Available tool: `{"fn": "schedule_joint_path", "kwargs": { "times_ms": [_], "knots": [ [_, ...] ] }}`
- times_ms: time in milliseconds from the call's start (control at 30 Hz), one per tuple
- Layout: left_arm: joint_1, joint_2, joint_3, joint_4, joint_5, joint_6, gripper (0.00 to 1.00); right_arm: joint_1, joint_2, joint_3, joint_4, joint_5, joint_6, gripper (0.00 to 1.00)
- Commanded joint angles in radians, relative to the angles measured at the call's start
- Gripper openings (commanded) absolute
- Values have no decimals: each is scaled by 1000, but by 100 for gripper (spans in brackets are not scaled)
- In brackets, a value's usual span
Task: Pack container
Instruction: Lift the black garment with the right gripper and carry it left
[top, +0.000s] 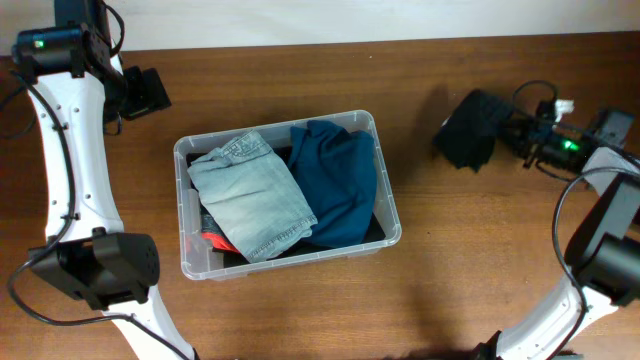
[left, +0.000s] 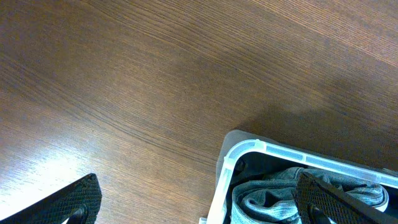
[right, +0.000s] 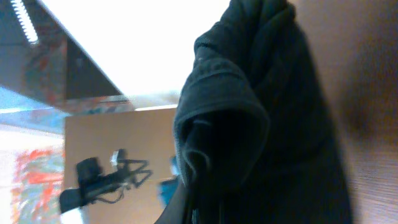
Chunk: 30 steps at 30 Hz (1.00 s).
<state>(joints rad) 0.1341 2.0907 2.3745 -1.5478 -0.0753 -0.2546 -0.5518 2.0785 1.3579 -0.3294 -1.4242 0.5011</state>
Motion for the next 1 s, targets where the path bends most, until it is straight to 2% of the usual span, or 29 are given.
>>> {"fn": "schedule_joint_path", "kwargs": {
  "times_ms": [0,233,467,733,967],
  "knots": [
    [5,-8,-3,-1,7,-10,99,8,-144,40,2,-127,47,4],
    [5,-8,-3,-1,7,-10,99,69,-403,81,5,-128,158,4],
    [5,-8,-3,-1,7,-10,99,296,-604,95,4,-128,171,4],
    [5,-8,-3,0,7,-10,99,648,-589,77,2,-128,169,4],
    [5,-8,-3,0,7,-10,100,866,-505,59,2,-54,153,4]
  ]
}}
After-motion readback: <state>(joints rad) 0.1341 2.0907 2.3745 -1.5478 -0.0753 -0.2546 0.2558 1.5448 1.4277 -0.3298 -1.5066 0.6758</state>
